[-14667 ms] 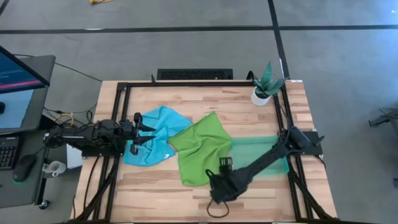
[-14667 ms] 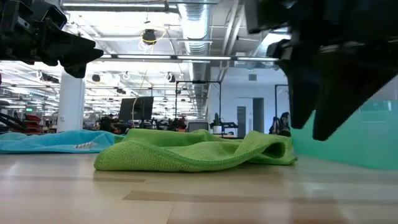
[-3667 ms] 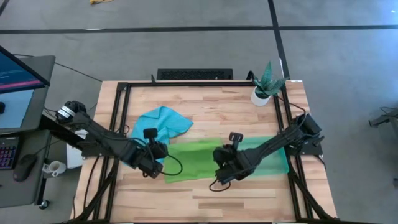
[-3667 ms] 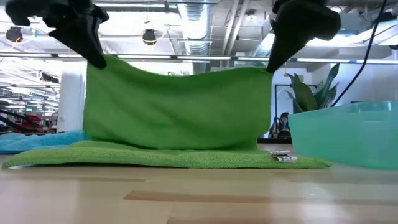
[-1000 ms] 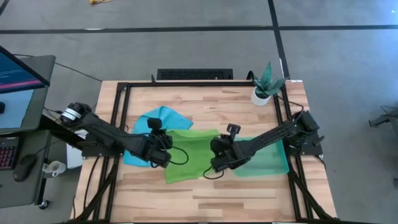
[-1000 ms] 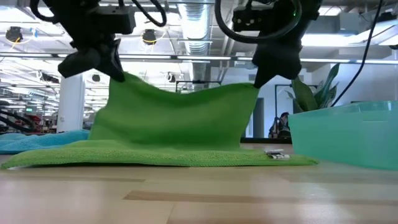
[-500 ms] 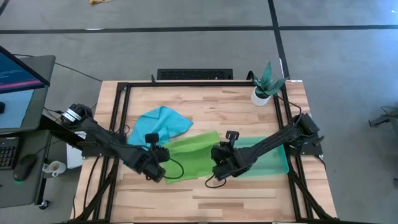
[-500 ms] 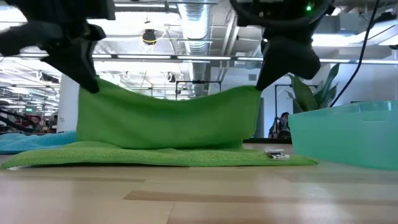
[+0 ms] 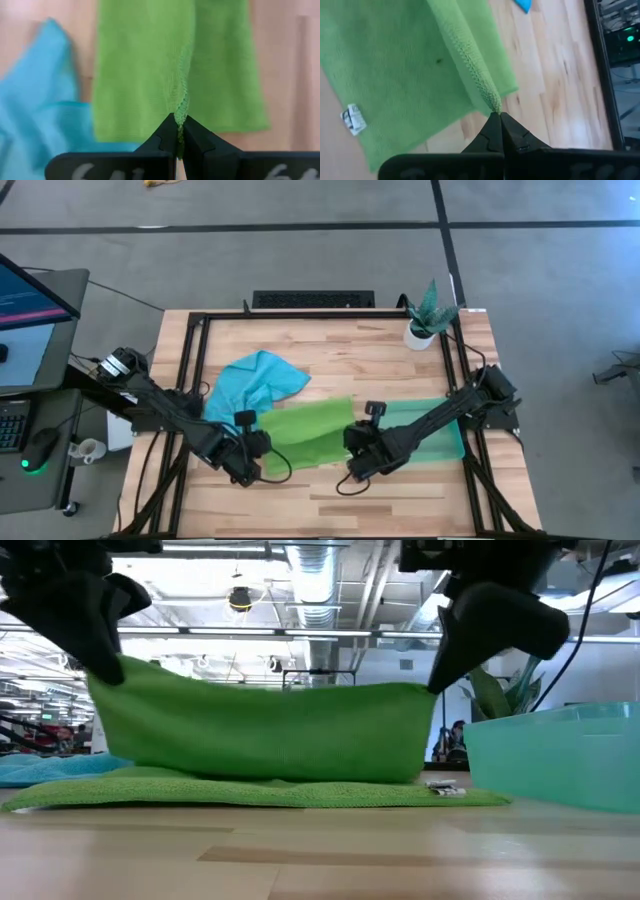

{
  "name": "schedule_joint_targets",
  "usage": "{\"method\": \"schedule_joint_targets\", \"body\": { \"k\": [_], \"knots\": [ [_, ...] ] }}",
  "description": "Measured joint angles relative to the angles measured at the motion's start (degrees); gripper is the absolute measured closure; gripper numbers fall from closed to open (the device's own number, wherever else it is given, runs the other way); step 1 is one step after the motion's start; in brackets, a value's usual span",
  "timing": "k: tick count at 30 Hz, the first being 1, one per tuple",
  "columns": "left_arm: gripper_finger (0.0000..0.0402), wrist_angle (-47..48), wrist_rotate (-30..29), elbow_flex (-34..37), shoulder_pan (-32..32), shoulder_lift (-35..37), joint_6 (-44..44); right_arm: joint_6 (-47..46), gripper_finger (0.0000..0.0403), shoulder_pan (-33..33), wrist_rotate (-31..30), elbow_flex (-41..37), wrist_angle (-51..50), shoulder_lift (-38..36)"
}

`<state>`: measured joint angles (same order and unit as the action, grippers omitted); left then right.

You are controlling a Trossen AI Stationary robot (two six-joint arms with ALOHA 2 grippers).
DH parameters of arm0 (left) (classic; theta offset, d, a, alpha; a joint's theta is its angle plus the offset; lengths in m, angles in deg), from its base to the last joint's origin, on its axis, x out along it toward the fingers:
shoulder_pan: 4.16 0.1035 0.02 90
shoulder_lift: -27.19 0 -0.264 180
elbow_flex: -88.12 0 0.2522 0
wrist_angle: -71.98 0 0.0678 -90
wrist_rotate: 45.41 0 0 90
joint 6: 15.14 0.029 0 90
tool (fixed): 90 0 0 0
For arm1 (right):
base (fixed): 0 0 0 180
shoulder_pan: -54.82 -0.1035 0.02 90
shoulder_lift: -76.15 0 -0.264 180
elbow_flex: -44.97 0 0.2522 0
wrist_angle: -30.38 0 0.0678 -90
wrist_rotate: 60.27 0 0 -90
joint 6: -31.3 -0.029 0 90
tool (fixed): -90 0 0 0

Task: Roll microfiber towels into tight, uniform cylinder then place into a basket
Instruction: Fold the green towel

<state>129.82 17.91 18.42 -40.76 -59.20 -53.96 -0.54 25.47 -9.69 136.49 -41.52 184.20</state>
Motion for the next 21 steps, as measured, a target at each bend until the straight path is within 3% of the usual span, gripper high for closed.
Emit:
{"method": "schedule_joint_targets", "body": {
  "k": [14,21],
  "knots": [
    [0.0401,-7.04,10.92,-0.09,-0.57,-3.34,-0.32,3.71,0.0401,-3.41,4.60,-3.08,3.38,0.02],
    [0.0401,-6.88,11.20,-0.04,-0.55,-5.67,-1.29,3.65,0.0401,-3.80,9.20,-3.10,5.36,0.02]
  ]
}}
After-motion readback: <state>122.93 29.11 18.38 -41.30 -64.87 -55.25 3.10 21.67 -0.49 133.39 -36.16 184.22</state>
